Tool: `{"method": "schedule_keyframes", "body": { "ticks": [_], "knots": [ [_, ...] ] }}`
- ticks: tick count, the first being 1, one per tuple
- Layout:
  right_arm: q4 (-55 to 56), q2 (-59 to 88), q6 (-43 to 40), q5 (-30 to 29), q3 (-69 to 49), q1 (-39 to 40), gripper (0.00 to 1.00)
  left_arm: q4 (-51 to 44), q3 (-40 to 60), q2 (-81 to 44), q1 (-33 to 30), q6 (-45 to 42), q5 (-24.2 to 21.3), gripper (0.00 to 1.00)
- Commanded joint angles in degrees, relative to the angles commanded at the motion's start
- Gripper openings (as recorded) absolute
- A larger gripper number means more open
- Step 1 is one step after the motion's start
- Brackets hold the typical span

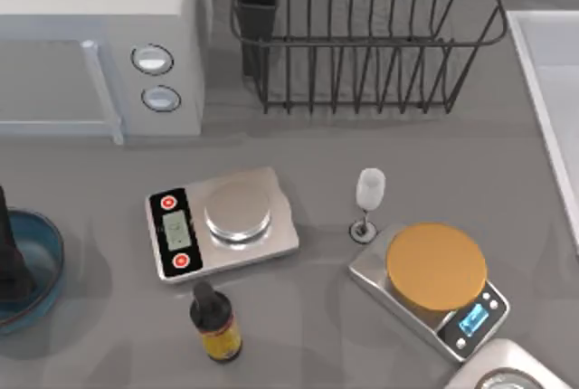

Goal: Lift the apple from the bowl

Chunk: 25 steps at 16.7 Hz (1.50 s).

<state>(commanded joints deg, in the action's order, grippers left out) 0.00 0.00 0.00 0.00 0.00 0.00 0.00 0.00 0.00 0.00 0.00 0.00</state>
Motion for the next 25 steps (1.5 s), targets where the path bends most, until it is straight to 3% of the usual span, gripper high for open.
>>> {"method": "schedule_keyframes", "body": {
  "ticks": [16, 20, 25],
  "knots": [
    [0.00, 0.00, 0.00, 0.00, 0.00, 0.00, 1.00, -1.58, 1.74, -1.88, 0.10, -0.13, 0.00, 1.00],
    [0.00, 0.00, 0.00, 0.00, 0.00, 0.00, 1.00, -9.75, 10.72, -12.87, 0.63, -0.83, 0.00, 1.00],
    [0.00, 0.00, 0.00, 0.00, 0.00, 0.00, 1.00, -25.63, 28.19, -37.55, 1.66, -2.17, 0.00, 1.00]
  ]
}}
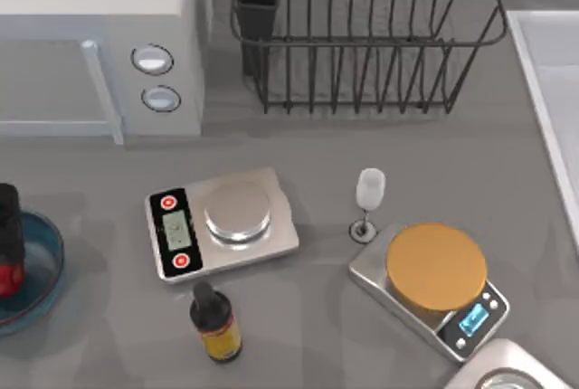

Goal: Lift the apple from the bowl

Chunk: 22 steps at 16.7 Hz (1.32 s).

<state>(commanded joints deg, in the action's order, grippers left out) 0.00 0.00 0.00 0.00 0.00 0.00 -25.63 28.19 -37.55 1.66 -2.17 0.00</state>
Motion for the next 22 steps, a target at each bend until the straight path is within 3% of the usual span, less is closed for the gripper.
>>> {"method": "schedule_keyframes", "body": {
  "ticks": [7, 11, 15, 22],
  "knots": [
    [0.00, 0.00, 0.00, 0.00, 0.00, 0.00, 1.00, -23.16, 25.47, -38.39, 1.50, -1.96, 0.00, 1.00],
    [0.00, 0.00, 0.00, 0.00, 0.00, 0.00, 1.00, -32.31, 35.53, -53.30, 2.09, -2.74, 0.00, 1.00],
    [0.00, 0.00, 0.00, 0.00, 0.00, 0.00, 1.00, -35.83, 39.40, -58.58, 2.31, -3.04, 0.00, 1.00],
    [0.00, 0.00, 0.00, 0.00, 0.00, 0.00, 1.00, -33.46, 37.66, -59.44, 2.07, -3.04, -0.01, 1.00]
  ]
}}
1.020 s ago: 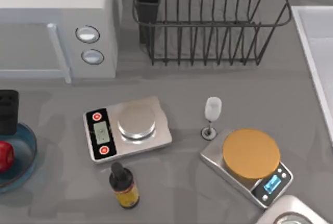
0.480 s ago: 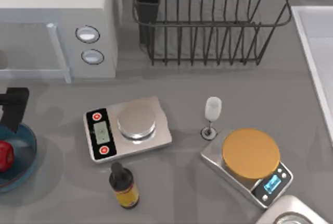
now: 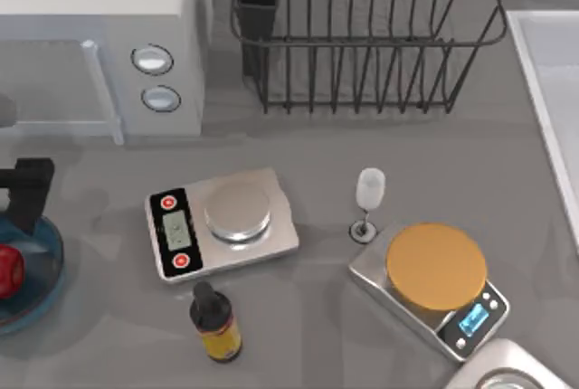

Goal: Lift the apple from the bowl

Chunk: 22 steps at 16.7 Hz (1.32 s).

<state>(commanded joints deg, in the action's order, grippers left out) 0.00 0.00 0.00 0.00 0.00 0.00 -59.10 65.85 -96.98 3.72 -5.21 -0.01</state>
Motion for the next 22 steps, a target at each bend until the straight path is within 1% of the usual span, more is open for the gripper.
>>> {"method": "schedule_keyframes", "body": {
  "ticks": [7, 9, 13, 22],
  "knots": [
    [0.00, 0.00, 0.00, 0.00, 0.00, 0.00, 1.00, 18.29, -9.72, -7.58, 0.35, -0.27, -0.02, 1.00],
    [0.00, 0.00, 0.00, 0.00, 0.00, 0.00, 1.00, 20.40, -11.19, -8.89, 0.40, -0.31, -0.03, 1.00],
    [0.00, 0.00, 0.00, 0.00, 0.00, 0.00, 1.00, 20.56, -11.31, -9.01, 0.41, -0.32, -0.03, 1.00],
    [0.00, 0.00, 0.00, 0.00, 0.00, 0.00, 1.00, 20.56, -11.31, -9.01, 0.41, -0.32, -0.03, 0.32]
  ]
}}
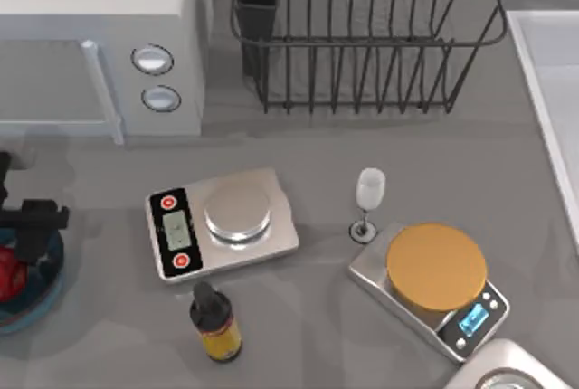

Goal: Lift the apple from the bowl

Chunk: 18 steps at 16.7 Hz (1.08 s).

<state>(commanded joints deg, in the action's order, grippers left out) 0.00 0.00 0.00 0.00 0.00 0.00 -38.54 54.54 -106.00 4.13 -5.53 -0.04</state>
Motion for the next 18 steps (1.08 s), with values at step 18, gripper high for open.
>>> {"method": "schedule_keyframes", "body": {
  "ticks": [18],
  "knots": [
    [0.00, 0.00, 0.00, 0.00, 0.00, 0.00, 1.00, -9.61, 6.65, 3.83, 2.03, 1.76, -0.14, 0.00]
  ]
}}
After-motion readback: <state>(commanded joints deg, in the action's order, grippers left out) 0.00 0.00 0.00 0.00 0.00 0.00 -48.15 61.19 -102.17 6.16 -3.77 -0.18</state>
